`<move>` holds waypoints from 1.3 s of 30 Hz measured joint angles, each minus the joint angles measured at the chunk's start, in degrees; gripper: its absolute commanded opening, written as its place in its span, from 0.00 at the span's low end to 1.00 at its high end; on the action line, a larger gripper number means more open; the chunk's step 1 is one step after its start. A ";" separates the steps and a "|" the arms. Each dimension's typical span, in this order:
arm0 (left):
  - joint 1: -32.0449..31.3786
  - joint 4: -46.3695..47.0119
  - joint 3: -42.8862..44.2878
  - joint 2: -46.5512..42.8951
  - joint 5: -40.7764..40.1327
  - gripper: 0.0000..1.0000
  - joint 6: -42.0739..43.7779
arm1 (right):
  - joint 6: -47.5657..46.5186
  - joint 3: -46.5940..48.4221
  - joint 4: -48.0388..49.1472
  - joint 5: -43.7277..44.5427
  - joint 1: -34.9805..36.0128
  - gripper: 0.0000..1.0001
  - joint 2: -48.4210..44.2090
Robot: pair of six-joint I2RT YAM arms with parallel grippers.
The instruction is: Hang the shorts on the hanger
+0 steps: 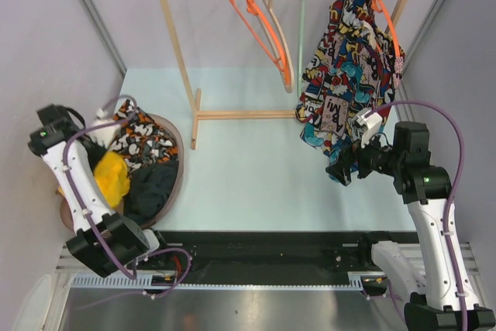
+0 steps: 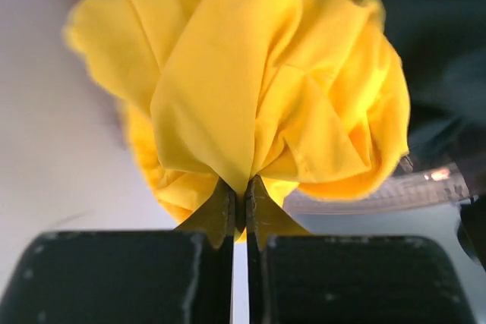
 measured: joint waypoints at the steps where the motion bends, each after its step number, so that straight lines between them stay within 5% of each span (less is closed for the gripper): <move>1: -0.20 -0.09 4.74 0.44 1.33 0.00 -0.76 | 0.15 0.00 0.28 0.00 0.07 1.00 0.00; 5: -4.11 0.20 21.16 1.11 4.92 0.00 -4.48 | 0.55 0.00 1.29 0.00 0.28 1.00 -0.02; 17: -30.23 -1.55 57.72 7.48 22.38 0.00 -26.86 | 1.77 0.00 3.37 0.59 0.68 1.00 -1.29; 23: -34.01 8.90 53.20 3.91 41.44 0.00 -42.47 | 1.79 0.00 3.50 1.31 0.72 1.00 -2.19; 28: -34.56 23.69 34.36 -2.84 57.66 0.02 -51.47 | 1.77 0.00 3.39 1.70 0.81 1.00 -3.02; 35: -37.20 48.92 -4.52 -10.58 73.20 0.75 -59.39 | 1.75 0.00 3.04 2.10 0.92 1.00 -3.65; 36: -35.93 46.62 -6.84 -9.49 73.99 0.94 -55.78 | 1.73 0.00 2.99 2.10 0.98 1.00 -3.65; 39: -30.45 31.10 -3.28 -1.64 73.55 1.00 -36.89 | 1.14 0.00 1.97 1.92 1.14 1.00 -3.61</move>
